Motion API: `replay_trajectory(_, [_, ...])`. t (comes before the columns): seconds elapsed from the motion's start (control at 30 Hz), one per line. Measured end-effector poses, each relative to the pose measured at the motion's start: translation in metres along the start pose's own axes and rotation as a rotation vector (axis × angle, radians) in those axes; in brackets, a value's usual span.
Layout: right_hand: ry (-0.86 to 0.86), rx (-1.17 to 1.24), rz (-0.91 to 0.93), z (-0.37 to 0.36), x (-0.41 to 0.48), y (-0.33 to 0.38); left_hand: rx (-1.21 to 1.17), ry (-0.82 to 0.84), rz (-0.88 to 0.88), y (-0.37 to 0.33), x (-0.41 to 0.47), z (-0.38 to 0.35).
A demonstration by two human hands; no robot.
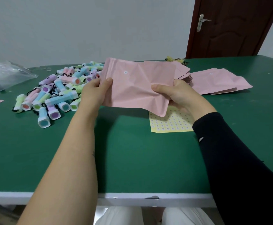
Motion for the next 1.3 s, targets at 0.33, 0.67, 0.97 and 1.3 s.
replay_trajectory(0.33, [0.044, -0.054, 0.009, 0.017, 0.002, -0.004, -0.069, 0.068, -0.033, 0.004, 0.006, -0.009])
replay_trajectory(0.67, [0.132, -0.044, -0.114, 0.03, -0.004, -0.015, 0.26, 0.058, -0.168, 0.001, -0.002, -0.03])
replay_trajectory(0.97, [-0.066, 0.074, -0.058, 0.061, -0.007, -0.006, 0.151, -0.003, -0.218, -0.003, -0.008, -0.033])
replay_trajectory(1.3, [-0.967, 0.487, 0.057, 0.148, 0.001, -0.034, 0.449, 0.258, -0.259, 0.008, -0.028, -0.094])
Point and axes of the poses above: each hand's wrist, its own x-axis towards the middle knuckle, its own z-axis out of the back of the hand, y = z × x, the point moved 6 cm from there along x, towards the middle knuckle, and after that the axes turned 6 degrees about -x, right-handed, at the moved point
